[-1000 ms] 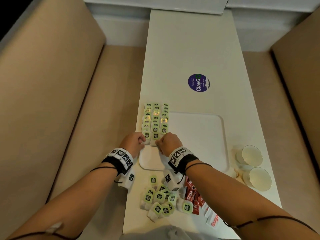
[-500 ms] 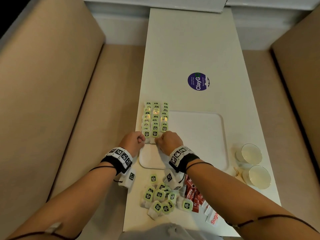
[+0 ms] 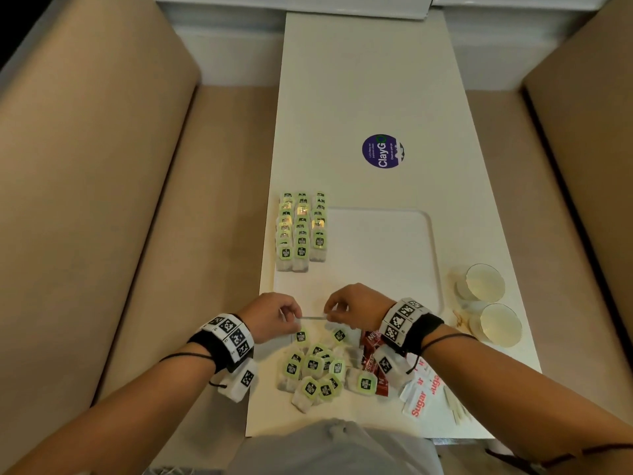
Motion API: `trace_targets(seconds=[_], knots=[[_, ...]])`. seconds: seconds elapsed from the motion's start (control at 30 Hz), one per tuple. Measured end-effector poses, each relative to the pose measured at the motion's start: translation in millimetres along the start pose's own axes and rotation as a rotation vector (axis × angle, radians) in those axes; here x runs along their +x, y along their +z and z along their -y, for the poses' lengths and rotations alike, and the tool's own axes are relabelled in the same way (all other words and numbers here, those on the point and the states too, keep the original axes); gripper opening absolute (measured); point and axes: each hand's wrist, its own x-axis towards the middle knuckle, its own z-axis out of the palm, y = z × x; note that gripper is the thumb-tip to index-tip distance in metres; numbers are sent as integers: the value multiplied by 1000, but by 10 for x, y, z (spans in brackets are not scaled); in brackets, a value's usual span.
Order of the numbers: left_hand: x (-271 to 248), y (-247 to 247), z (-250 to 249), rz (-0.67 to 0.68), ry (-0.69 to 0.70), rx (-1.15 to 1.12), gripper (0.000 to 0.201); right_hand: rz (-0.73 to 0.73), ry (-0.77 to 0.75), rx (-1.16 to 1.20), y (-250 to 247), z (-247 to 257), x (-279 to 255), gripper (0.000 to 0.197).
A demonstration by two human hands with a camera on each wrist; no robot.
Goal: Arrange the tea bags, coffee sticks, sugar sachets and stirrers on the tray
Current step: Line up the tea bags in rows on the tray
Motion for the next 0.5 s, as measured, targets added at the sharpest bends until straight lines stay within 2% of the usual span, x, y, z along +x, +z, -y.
trace_targets(seconds=[0.23, 0.4, 0.5], knots=[[-69, 181, -147, 164, 27, 104, 23, 50, -19, -195, 192, -122, -128, 36], [-89, 307, -188, 213, 42, 179, 30, 57, -44, -313, 237, -125, -184, 42], [-107, 370, -184, 228, 33, 139, 31, 40, -51, -364, 282, -133, -210, 47]])
